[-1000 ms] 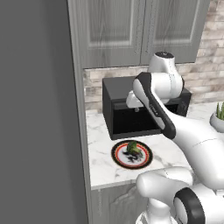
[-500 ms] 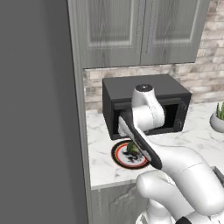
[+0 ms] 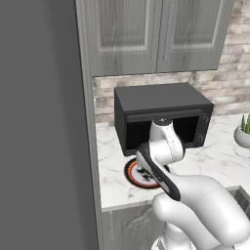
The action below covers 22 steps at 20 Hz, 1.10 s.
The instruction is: Place the broccoli on the bottom rack of the oven.
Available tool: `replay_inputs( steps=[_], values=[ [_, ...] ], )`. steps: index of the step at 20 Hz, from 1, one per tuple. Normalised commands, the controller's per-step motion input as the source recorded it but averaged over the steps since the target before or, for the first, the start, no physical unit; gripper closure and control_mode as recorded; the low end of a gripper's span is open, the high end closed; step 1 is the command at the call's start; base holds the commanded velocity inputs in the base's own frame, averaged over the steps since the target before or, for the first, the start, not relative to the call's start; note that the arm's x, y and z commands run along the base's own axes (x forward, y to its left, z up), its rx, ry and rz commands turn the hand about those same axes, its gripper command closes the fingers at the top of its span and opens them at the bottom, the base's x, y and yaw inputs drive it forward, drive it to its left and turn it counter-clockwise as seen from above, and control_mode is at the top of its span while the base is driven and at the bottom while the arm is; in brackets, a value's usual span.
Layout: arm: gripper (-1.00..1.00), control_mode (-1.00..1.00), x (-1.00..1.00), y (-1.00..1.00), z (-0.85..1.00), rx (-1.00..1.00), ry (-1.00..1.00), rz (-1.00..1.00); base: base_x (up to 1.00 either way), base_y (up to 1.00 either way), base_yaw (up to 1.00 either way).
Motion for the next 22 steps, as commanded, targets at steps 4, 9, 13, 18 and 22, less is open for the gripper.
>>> replay_inputs(
  steps=[4, 9, 13, 18, 22],
  values=[
    [-1.00, -1.00, 0.08, 0.00, -0.51, 0.02, 0.01, 0.11, 0.00, 0.00, 0.00],
    [-1.00, -1.00, 0.29, -0.04, -0.35, 0.00, 0.04, 0.04, 0.00, 0.00, 0.00],
    [-1.00, -1.00, 0.12, -0.12, -0.13, 0.00, 0.00, 0.00, 0.00, 0.00, 0.00],
    [-1.00, -1.00, 0.00, -0.12, -0.43, 0.00, 0.01, 0.00, 0.00, 0.00, 0.00],
    [-1.00, -1.00, 0.00, 0.00, -0.43, 0.00, 0.03, 0.00, 0.00, 0.00, 0.00]
  ],
)
